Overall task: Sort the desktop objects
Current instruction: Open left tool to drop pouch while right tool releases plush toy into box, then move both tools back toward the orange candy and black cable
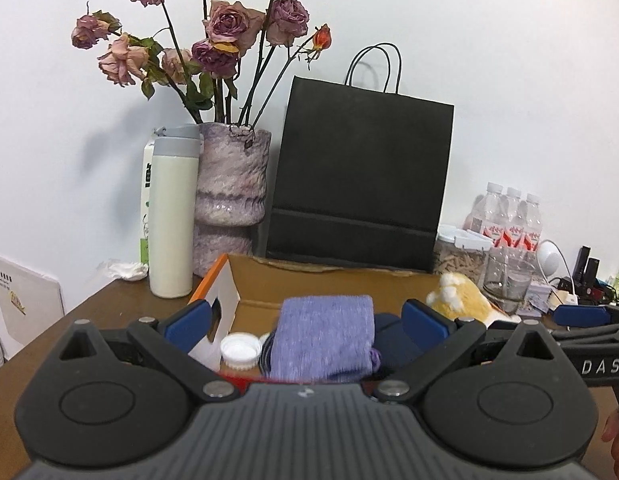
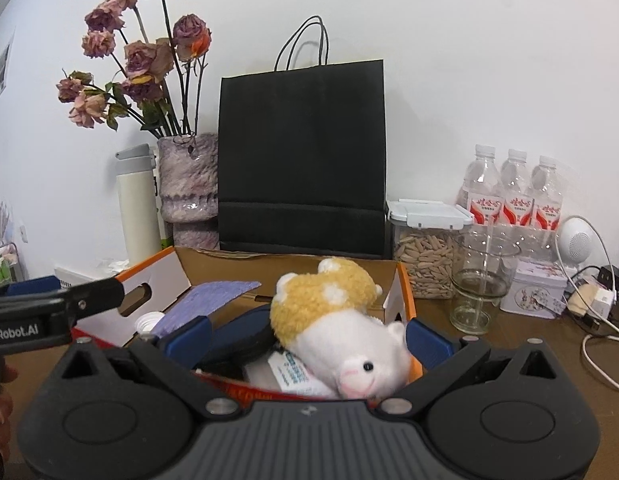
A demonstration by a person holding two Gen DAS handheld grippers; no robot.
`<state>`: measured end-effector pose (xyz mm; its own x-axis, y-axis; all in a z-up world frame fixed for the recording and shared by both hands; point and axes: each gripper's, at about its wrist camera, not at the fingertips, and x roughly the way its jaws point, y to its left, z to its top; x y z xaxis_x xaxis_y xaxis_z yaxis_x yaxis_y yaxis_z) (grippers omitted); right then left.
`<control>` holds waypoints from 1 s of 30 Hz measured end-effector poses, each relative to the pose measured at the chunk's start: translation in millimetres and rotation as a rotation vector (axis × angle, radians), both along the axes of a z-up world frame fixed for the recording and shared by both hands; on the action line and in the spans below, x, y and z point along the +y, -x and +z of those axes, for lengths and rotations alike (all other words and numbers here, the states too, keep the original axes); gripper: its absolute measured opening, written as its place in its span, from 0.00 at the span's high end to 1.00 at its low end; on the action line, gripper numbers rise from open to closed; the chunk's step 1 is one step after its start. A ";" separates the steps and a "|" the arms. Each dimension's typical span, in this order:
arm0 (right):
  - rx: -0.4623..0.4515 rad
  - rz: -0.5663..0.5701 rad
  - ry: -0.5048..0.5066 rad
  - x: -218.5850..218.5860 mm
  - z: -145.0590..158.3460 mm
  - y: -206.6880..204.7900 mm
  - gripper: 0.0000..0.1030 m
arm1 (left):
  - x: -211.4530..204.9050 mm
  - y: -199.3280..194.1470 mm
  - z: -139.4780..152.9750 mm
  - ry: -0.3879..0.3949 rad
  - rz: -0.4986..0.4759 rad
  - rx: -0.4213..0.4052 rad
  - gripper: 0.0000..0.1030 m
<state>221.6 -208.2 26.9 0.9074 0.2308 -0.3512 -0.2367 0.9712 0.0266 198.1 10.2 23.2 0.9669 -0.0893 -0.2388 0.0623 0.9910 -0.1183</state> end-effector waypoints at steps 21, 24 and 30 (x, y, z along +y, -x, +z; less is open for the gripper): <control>0.100 -0.091 0.016 -13.9 -33.8 102.5 0.00 | 0.3 90.4 -28.1 0.006 0.062 0.151 0.00; 0.122 -0.082 0.017 -13.7 -38.0 98.3 0.00 | -5.4 90.5 -30.0 -0.010 0.067 0.145 0.00; 0.212 -0.102 0.005 -21.9 -48.6 81.7 0.00 | -13.0 80.9 -36.1 -0.042 0.045 0.188 0.00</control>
